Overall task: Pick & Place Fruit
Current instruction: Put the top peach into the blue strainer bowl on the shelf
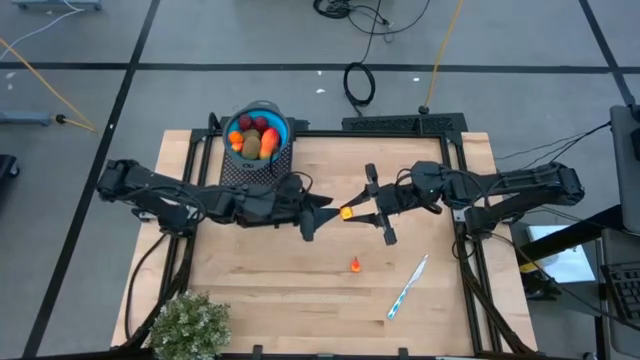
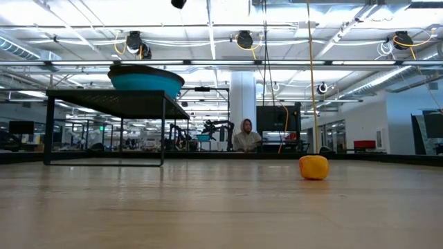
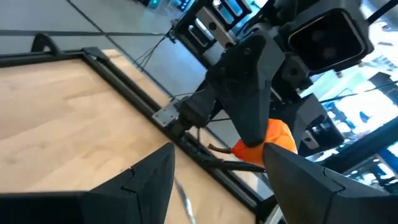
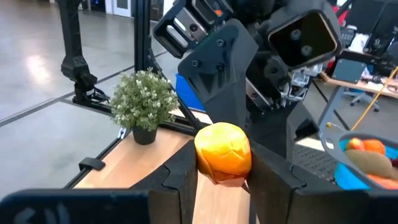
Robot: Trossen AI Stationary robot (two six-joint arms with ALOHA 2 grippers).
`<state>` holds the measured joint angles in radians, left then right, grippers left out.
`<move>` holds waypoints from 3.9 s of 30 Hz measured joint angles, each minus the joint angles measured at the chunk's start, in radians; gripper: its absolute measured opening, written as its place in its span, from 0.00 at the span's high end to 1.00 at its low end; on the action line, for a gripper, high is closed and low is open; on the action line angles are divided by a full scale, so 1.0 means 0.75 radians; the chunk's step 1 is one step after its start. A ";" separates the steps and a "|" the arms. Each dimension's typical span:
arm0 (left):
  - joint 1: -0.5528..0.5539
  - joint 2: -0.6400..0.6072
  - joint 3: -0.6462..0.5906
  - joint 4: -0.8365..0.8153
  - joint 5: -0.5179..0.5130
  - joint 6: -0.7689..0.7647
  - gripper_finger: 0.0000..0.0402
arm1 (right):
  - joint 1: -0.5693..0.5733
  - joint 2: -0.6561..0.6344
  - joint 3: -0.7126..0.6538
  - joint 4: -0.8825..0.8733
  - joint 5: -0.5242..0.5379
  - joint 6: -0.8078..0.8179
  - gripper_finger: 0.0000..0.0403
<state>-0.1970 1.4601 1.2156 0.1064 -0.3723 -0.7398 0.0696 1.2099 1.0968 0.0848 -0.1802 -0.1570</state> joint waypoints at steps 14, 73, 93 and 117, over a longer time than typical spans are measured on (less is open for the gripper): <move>0.004 -0.003 0.007 -0.202 -0.085 -0.070 0.39 | 0.006 -0.007 -0.006 -0.017 0.000 0.039 0.72; 0.078 0.054 0.005 -0.104 0.207 -0.006 0.53 | -0.015 0.106 -0.005 -0.042 0.136 -0.016 0.72; 0.076 0.053 0.004 -0.099 0.227 -0.039 0.66 | 0.011 0.104 -0.005 -0.049 0.135 0.009 0.68; 0.079 0.051 0.003 -0.137 0.241 -0.038 0.66 | 0.049 0.082 -0.002 -0.175 0.212 0.005 0.50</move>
<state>-0.1375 1.4986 1.2175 0.0039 -0.1916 -0.7680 0.1062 1.2711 1.0950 -0.0464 -0.0214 -0.1532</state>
